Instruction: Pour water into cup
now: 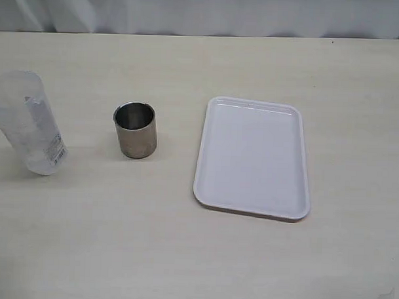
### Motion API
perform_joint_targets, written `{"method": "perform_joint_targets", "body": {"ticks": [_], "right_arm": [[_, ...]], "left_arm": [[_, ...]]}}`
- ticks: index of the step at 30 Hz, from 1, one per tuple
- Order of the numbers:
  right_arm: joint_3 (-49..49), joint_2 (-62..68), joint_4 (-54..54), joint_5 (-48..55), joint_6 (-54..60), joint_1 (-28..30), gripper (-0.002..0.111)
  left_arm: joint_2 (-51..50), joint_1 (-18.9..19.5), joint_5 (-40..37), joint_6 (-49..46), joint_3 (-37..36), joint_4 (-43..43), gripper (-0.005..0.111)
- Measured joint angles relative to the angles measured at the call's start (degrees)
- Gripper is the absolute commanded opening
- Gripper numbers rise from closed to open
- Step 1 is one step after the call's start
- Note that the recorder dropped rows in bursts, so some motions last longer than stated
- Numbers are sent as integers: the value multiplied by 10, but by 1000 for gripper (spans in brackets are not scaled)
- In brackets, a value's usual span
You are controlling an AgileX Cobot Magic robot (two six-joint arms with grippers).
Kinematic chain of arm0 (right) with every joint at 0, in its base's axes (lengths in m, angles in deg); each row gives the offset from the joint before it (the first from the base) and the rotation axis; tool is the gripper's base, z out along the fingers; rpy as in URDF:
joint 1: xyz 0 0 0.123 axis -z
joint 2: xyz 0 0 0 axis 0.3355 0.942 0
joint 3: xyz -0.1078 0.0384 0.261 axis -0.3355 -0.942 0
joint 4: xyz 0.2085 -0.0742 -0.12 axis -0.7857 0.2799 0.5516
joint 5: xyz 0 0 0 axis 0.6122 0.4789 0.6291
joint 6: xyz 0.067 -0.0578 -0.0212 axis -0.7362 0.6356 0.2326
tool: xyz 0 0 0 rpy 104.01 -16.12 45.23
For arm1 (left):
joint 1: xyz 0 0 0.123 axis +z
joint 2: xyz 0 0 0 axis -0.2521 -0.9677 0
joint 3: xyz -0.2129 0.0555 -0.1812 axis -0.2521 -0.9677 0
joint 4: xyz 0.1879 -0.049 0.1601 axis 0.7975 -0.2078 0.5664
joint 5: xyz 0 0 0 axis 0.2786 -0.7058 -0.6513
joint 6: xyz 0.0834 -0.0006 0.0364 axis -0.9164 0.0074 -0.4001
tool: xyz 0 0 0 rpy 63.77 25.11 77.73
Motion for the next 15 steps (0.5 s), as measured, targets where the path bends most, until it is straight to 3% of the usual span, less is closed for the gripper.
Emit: {"method": "perform_joint_targets", "body": {"ticks": [4,5,9,13,15], "right_arm": [[0,0,0,-53,0,0,4],[0,0,-1,-91,0,0,4],[0,0,-1,-169,0,0,4],[0,0,-1,-337,0,0,4],[0,0,-1,-433,-18,0,4]], "left_arm": [[0,0,81,0,0,-12,0],[0,0,138,0,0,-19,0],[0,0,240,0,0,-22,0],[0,0,396,64,0,-22,0],[0,0,430,103,0,-22,1]]}}
